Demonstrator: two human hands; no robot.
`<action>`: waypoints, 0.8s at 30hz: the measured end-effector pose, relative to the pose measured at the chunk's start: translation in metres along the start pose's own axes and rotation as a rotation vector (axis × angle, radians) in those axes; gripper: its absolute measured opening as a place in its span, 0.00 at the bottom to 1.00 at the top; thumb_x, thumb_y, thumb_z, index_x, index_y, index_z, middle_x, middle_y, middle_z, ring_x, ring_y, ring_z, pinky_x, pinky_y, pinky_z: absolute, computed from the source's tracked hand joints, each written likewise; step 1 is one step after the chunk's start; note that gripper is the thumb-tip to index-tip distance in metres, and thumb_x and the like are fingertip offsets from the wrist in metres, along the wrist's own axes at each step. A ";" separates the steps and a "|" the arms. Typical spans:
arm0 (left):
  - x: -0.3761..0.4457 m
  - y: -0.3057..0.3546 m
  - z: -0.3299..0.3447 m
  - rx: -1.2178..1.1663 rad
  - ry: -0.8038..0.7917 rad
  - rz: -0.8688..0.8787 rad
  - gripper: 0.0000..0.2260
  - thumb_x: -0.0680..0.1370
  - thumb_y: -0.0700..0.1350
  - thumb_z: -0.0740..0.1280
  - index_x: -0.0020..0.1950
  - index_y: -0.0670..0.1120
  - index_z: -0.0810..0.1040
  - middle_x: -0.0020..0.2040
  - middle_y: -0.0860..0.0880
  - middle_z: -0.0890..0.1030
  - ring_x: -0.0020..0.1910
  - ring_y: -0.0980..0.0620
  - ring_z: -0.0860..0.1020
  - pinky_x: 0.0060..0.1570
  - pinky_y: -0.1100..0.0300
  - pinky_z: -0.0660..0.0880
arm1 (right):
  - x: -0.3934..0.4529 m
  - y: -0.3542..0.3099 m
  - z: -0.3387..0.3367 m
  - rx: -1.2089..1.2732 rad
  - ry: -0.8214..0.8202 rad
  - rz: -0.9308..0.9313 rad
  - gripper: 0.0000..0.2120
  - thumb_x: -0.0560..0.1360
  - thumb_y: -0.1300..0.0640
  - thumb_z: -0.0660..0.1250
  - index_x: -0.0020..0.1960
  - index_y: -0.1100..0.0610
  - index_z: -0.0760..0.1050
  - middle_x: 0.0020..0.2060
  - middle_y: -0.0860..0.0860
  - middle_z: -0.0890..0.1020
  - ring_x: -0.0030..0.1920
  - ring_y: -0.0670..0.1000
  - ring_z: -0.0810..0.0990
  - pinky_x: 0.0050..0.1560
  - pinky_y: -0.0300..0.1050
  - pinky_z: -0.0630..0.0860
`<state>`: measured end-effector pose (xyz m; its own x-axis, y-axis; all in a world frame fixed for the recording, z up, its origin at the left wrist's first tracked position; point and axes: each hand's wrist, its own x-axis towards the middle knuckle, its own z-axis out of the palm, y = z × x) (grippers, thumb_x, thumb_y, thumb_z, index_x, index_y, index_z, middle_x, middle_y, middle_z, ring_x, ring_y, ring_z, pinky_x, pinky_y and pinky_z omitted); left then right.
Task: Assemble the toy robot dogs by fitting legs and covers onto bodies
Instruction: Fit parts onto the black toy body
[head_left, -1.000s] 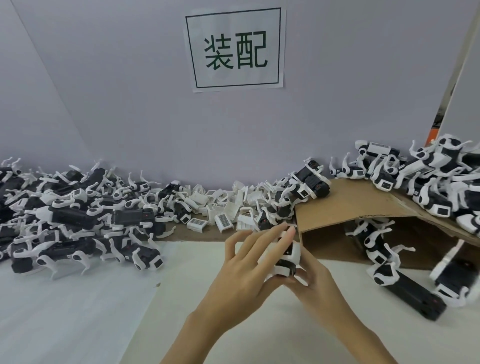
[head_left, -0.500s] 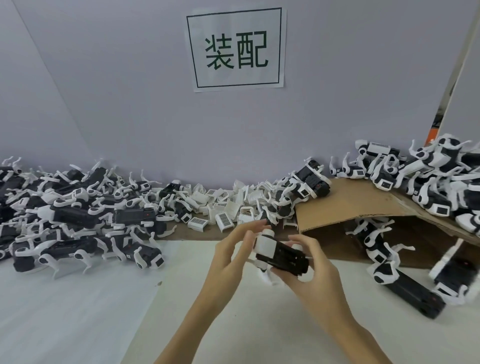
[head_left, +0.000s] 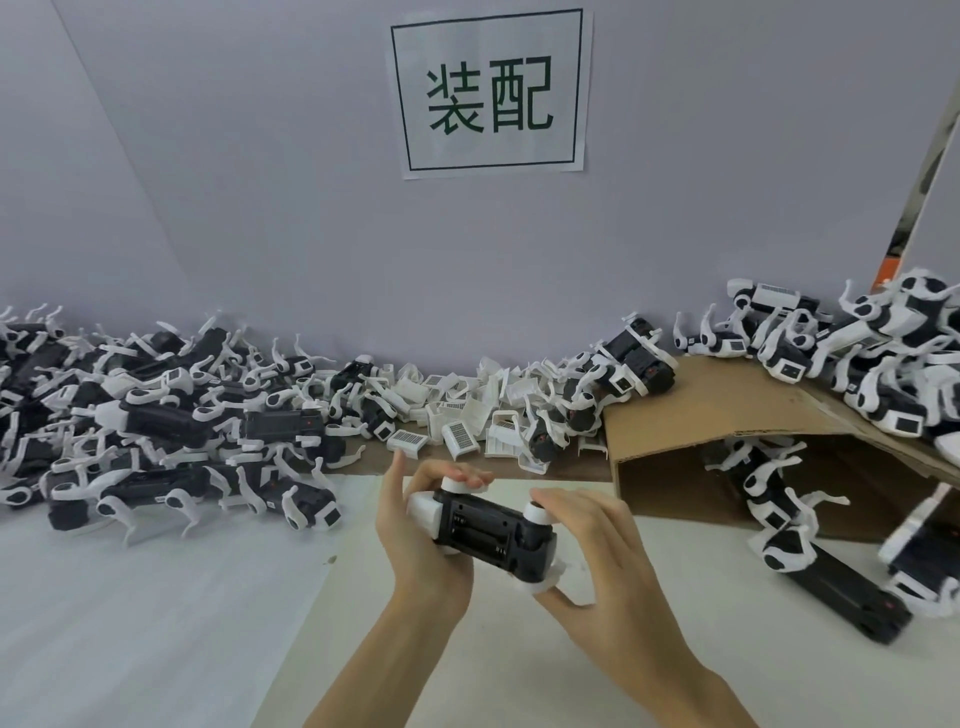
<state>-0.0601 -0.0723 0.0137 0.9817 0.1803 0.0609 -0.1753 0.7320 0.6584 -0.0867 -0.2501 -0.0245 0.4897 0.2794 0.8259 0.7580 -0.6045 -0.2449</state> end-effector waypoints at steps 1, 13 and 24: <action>0.001 0.000 0.000 0.016 -0.003 0.004 0.27 0.81 0.62 0.63 0.33 0.42 0.77 0.36 0.41 0.78 0.43 0.44 0.83 0.51 0.50 0.74 | 0.000 -0.001 0.002 0.010 -0.010 0.011 0.38 0.69 0.52 0.82 0.74 0.52 0.68 0.67 0.41 0.72 0.70 0.43 0.70 0.68 0.28 0.66; 0.001 -0.021 0.000 0.933 -0.325 0.043 0.24 0.75 0.72 0.70 0.61 0.55 0.78 0.48 0.52 0.88 0.48 0.52 0.87 0.47 0.63 0.80 | 0.009 0.017 -0.011 0.615 0.077 0.968 0.27 0.69 0.29 0.66 0.50 0.51 0.84 0.38 0.46 0.85 0.36 0.44 0.78 0.40 0.36 0.74; 0.005 -0.017 -0.003 0.758 -0.151 -0.145 0.19 0.70 0.65 0.79 0.49 0.51 0.89 0.44 0.48 0.88 0.42 0.59 0.85 0.39 0.71 0.76 | 0.005 0.021 0.002 0.736 0.055 1.056 0.40 0.57 0.19 0.71 0.55 0.49 0.84 0.45 0.51 0.86 0.44 0.51 0.82 0.54 0.52 0.76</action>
<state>-0.0529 -0.0823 0.0009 0.9999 -0.0137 0.0003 0.0008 0.0833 0.9965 -0.0675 -0.2598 -0.0265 0.9896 -0.1219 0.0765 0.0824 0.0438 -0.9956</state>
